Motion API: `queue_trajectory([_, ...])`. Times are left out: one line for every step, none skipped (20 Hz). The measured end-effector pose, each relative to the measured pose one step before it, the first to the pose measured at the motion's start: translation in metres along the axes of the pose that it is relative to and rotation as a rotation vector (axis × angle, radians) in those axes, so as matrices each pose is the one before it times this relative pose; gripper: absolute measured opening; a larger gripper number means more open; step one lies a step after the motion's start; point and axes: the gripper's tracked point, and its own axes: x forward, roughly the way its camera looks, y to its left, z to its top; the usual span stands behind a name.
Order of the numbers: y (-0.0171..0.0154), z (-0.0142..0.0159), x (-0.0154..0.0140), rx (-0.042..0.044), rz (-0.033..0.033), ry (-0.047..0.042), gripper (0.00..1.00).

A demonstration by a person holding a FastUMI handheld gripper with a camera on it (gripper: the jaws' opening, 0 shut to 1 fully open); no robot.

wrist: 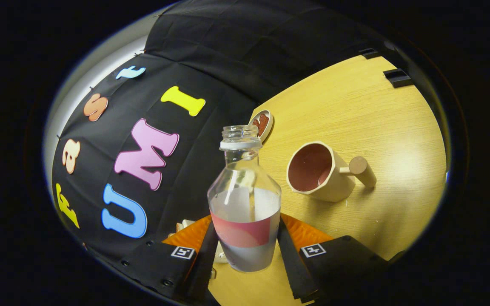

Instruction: Take the bottle from table, then pour the juice into the cup, finally place the bottle on the coaster

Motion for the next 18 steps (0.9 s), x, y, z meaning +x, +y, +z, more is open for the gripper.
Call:
queue_trajectory([-0.00036,-0.00457,0.00031,-0.02878,0.00573,-0.00186,0.75])
queue_trajectory([0.00146,-0.0024,0.00145,-0.03109,0.00795,-0.00462,0.75])
queue_trajectory([0.00231,0.00069,-0.00065,-0.03273,0.00714,-0.00625,0.75])
queue_trajectory([0.004,-0.00029,0.0028,-0.0354,0.01281,-0.00716,0.75])
queue_trajectory([0.00463,-0.00089,-0.0002,-0.04468,0.01214,-0.00835,0.75])
queue_trajectory([0.00529,-0.00055,0.00155,-0.05488,0.01439,-0.00769,0.75])
queue_trajectory([0.00717,0.00024,0.00153,-0.05824,0.0192,-0.00582,0.75])
queue_trajectory([0.00916,0.00306,0.00093,-0.0565,0.02316,-0.01061,0.75])
queue_trajectory([0.01235,0.00571,0.00115,-0.05297,0.02355,-0.01182,0.75])
queue_trajectory([0.0086,0.00435,0.00409,-0.04712,0.01635,-0.01708,0.75])
queue_trajectory([0.0066,0.00517,0.00346,-0.04227,0.01497,-0.02269,0.75])
queue_trajectory([0.00644,0.00487,0.00417,-0.04014,0.0154,-0.02201,0.75])
queue_trajectory([0.00643,0.00752,0.00261,-0.03975,0.01119,-0.01724,0.75])
queue_trajectory([0.00355,0.00456,0.00399,-0.04513,0.00342,-0.01479,0.75])
queue_trajectory([0.00255,0.00426,0.00451,-0.04905,0.00052,-0.01487,0.75])
queue_trajectory([0.0031,0.00536,0.00654,-0.05304,0.00671,-0.01524,0.75])
queue_trajectory([0.00431,0.00492,0.00515,-0.04217,0.0073,-0.01203,0.75])
queue_trajectory([0.00411,0.00583,0.00386,-0.03651,0.00601,-0.01264,0.75])
